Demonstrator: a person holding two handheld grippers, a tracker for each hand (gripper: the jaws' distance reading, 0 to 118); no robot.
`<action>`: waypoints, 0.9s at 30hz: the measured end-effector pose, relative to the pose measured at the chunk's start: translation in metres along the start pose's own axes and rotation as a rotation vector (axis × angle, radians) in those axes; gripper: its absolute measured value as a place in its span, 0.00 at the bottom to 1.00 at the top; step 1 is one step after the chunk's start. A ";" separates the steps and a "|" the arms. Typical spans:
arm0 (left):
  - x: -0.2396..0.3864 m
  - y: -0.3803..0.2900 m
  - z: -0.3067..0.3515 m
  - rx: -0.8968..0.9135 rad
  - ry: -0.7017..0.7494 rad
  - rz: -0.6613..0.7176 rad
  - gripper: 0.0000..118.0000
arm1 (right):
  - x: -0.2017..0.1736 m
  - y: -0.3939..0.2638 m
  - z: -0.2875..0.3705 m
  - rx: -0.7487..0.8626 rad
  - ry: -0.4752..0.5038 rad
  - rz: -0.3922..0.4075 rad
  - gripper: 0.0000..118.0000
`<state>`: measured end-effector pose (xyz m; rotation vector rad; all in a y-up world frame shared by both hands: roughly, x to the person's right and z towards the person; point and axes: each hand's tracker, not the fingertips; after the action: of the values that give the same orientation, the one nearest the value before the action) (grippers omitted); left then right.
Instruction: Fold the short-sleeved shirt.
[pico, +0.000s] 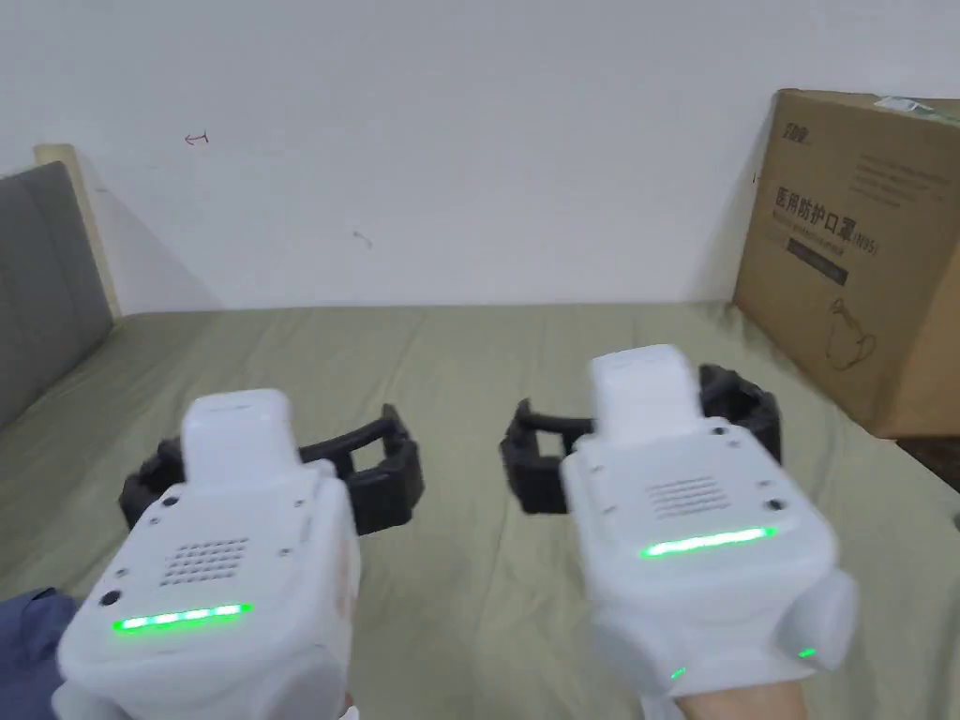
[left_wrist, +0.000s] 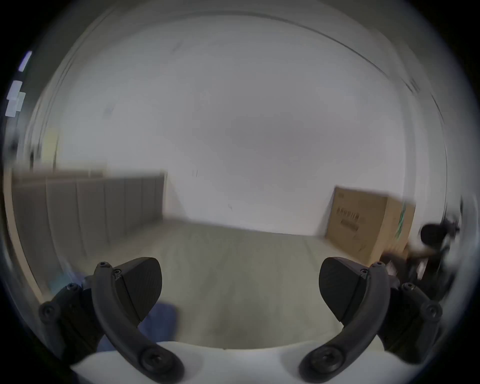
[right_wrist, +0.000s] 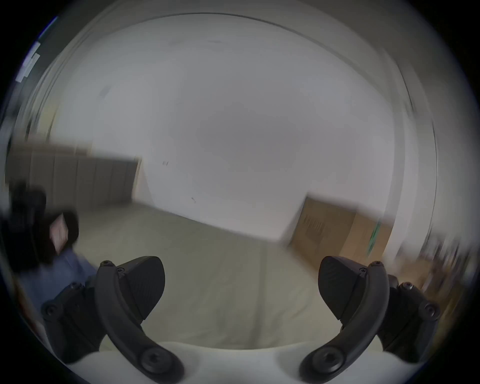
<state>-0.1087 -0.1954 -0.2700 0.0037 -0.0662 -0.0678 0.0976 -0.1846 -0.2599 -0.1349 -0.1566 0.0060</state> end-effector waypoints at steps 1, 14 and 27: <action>0.009 0.001 0.003 0.017 0.026 -0.101 1.00 | 0.018 -0.004 -0.005 -0.044 0.035 -0.163 0.99; 0.001 0.001 0.001 -0.074 -0.058 -0.017 1.00 | 0.014 -0.019 0.005 0.058 -0.093 0.013 0.99; 0.002 0.004 0.006 -0.085 -0.074 -0.007 0.00 | 0.017 -0.025 0.014 0.057 -0.133 0.004 0.01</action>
<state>-0.1063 -0.1916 -0.2642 -0.0835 -0.1370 -0.0779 0.1118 -0.2069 -0.2400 -0.0775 -0.2892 0.0233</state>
